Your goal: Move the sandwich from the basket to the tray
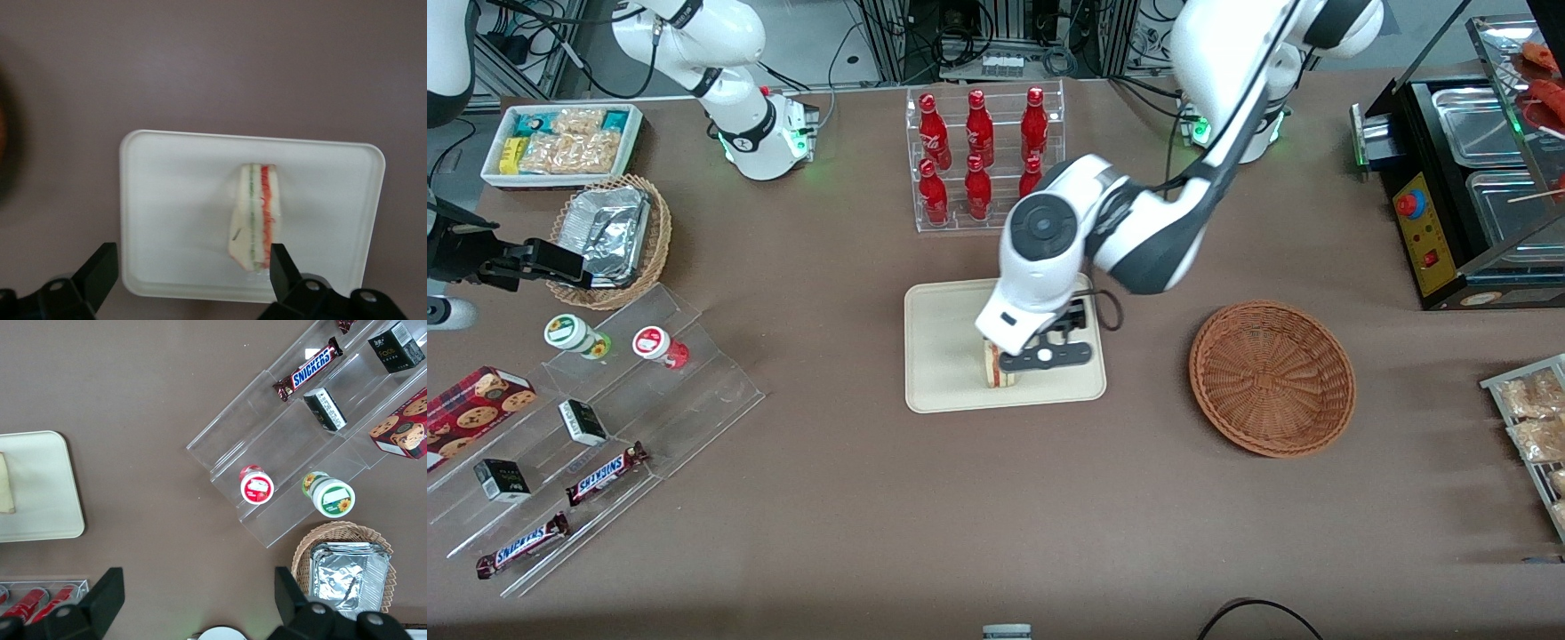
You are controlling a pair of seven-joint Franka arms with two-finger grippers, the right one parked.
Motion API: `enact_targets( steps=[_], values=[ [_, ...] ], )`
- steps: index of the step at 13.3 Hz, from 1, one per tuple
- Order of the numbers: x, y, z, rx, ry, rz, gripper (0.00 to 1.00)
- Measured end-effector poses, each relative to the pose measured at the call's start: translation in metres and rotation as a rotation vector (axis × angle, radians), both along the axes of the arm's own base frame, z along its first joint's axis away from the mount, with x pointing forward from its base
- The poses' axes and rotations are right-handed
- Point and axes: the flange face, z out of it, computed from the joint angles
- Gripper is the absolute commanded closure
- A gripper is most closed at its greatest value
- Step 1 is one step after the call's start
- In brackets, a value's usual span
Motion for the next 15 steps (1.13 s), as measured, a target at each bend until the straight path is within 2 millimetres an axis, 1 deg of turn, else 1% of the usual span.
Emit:
enact_targets(
  steps=[2,4,5,7,9,11,13,14,15],
  values=[
    [0.013,0.043,0.036,0.008,-0.005,0.059,0.00],
    [0.021,0.083,0.054,0.013,-0.012,0.096,0.00],
    [0.023,0.106,0.062,0.015,-0.015,0.086,0.00],
    [0.023,0.160,0.079,0.024,-0.017,0.065,0.00],
    [0.017,0.217,0.093,0.034,-0.018,0.046,0.00],
    [0.011,0.263,0.103,0.043,-0.006,0.012,0.00],
    [0.013,0.304,0.112,0.039,0.005,-0.024,0.00],
    [0.014,0.319,0.116,0.031,0.005,-0.030,0.00],
    [0.014,0.330,0.118,0.029,0.010,-0.035,0.00]
  ],
)
